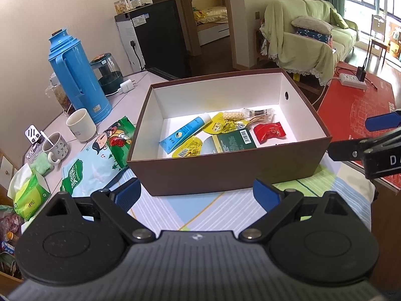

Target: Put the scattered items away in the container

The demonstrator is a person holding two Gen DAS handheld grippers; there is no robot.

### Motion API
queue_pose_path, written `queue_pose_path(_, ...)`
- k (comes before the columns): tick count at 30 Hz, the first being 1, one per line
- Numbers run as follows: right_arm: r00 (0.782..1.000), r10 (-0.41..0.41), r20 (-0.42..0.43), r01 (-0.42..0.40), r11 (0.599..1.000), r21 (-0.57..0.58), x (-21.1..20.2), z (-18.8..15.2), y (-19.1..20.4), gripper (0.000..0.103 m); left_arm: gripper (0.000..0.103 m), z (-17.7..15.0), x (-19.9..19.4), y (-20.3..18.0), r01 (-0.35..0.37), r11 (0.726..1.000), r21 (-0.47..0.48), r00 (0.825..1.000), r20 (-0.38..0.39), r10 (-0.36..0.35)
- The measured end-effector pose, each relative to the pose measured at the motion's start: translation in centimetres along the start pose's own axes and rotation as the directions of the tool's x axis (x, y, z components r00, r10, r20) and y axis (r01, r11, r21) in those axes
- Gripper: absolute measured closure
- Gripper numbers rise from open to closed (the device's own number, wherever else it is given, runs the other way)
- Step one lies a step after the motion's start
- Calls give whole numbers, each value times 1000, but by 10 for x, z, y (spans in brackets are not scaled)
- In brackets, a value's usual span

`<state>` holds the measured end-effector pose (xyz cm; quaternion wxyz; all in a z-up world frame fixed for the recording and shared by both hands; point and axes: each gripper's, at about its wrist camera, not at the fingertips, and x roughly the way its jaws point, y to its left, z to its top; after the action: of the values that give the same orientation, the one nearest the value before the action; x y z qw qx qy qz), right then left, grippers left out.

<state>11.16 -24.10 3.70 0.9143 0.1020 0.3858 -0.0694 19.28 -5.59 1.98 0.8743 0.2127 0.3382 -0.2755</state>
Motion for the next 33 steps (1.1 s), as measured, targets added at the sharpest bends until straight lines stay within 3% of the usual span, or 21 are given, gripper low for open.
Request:
queue_pose_path(27,1000,9,9,-9,1000,-8,-14,-24,2,7,8,-21,-22,-17,-13,1000,-2,1000,-2,13)
queue_pose_path(33,1000,6,17,-6,1000,-6,-23,-30,1,7,9,-23,-32,-24,-6,1000,4,999,38,6)
